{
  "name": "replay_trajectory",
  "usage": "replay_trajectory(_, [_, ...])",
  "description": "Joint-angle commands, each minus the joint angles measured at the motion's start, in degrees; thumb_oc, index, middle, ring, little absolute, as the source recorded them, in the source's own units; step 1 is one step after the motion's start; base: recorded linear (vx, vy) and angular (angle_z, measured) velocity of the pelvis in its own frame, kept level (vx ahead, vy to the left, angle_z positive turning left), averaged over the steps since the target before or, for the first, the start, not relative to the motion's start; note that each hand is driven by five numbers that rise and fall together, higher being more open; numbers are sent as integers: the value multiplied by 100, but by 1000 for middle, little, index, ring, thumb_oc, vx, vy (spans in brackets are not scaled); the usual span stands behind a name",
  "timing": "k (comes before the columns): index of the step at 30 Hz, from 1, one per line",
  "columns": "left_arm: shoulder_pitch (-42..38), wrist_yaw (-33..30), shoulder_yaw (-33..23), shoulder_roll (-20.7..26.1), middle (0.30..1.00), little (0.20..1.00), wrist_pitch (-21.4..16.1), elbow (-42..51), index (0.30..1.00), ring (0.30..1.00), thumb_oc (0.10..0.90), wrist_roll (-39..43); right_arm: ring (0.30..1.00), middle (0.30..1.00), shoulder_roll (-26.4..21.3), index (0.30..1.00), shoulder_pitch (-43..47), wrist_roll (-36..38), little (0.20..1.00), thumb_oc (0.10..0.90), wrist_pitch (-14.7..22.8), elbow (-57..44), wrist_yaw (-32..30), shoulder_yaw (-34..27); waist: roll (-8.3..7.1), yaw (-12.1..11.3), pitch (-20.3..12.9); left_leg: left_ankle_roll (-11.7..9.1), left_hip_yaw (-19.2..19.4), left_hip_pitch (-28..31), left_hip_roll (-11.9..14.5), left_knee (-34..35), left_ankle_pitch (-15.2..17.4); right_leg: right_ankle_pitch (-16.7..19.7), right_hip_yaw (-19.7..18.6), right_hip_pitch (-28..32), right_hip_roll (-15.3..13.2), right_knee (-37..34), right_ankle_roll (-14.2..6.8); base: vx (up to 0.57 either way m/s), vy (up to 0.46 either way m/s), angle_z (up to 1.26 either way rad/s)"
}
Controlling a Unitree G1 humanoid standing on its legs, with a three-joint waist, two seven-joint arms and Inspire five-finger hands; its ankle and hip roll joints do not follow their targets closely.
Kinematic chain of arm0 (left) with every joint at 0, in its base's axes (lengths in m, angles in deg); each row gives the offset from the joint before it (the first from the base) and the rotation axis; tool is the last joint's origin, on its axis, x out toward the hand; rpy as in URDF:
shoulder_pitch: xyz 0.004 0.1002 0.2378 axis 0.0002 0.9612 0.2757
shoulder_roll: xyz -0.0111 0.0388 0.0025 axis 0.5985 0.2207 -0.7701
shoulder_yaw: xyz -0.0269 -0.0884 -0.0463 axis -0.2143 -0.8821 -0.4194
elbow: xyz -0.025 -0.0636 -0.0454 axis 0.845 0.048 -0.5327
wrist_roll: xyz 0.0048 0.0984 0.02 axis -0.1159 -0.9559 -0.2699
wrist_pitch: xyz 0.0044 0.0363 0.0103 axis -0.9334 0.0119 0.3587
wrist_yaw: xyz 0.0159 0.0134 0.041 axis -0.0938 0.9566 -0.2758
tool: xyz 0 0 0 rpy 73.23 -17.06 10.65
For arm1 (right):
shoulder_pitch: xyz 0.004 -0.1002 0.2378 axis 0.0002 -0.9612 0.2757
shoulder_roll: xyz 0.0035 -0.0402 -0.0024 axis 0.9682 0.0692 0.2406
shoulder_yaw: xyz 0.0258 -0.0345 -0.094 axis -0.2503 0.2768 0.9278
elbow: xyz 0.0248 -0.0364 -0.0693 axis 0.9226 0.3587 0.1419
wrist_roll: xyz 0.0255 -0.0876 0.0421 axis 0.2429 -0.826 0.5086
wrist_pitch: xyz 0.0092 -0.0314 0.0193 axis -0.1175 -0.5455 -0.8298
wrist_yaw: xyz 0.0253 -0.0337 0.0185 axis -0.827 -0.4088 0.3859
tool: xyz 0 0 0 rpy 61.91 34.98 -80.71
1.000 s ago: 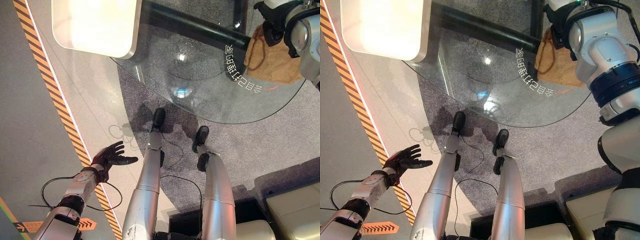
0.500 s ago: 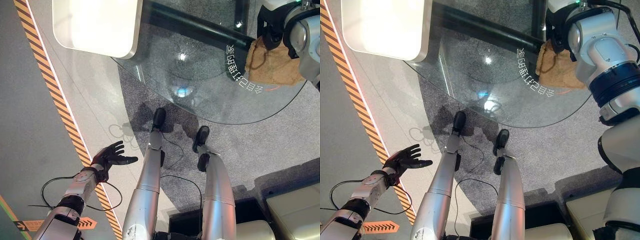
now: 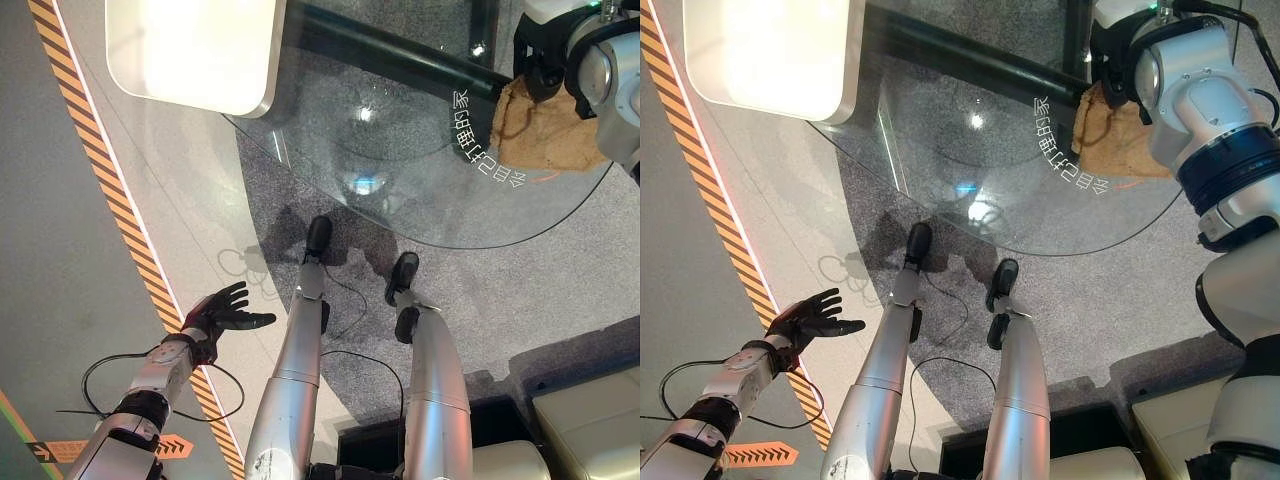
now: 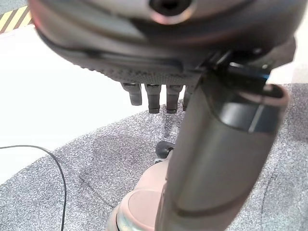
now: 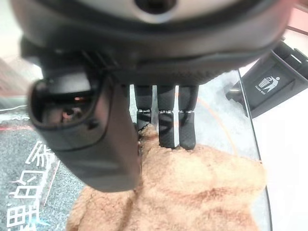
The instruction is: Wipe the table with a cloth and put it in the basket.
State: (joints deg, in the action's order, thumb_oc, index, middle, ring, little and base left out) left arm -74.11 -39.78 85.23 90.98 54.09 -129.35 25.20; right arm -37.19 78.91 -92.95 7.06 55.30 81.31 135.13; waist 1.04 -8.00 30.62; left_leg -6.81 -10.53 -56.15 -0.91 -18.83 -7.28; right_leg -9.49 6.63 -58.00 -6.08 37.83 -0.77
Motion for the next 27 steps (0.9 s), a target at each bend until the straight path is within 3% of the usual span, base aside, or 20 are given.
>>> replay_trajectory(1, [442,-13,-88,187,900,900,-52,-20,900,900,800,-158,300,300,-461,300,-209,1032,200,100,-241,-103,-739,-154,46,40,-82,597,710,102,-351,-627,717,817,388,253,316,-1111,64,0,0,0])
replay_trajectory(11, [445,-156,14,-44,900,900,-167,-30,900,900,800,-112,300,300,-240,300,-365,1987,200,100,104,-242,-1994,-946,118,81,-82,600,737,110,-361,-621,744,788,346,267,335,-1125,55,-1,10,0])
replay_trajectory(15, [451,-218,66,-144,900,900,-215,-36,900,900,800,-115,300,300,-139,300,-461,2385,200,100,408,-359,-2540,-1331,159,84,-82,606,744,114,-380,-623,762,760,342,273,338,-1114,52,0,0,0])
replay_trajectory(27, [452,-288,165,-358,900,900,-327,-80,900,900,800,-70,300,300,127,300,-646,2957,200,100,924,-972,-3320,-1940,252,115,-82,600,781,154,-391,-566,768,707,315,290,344,-1133,50,1,3,0])
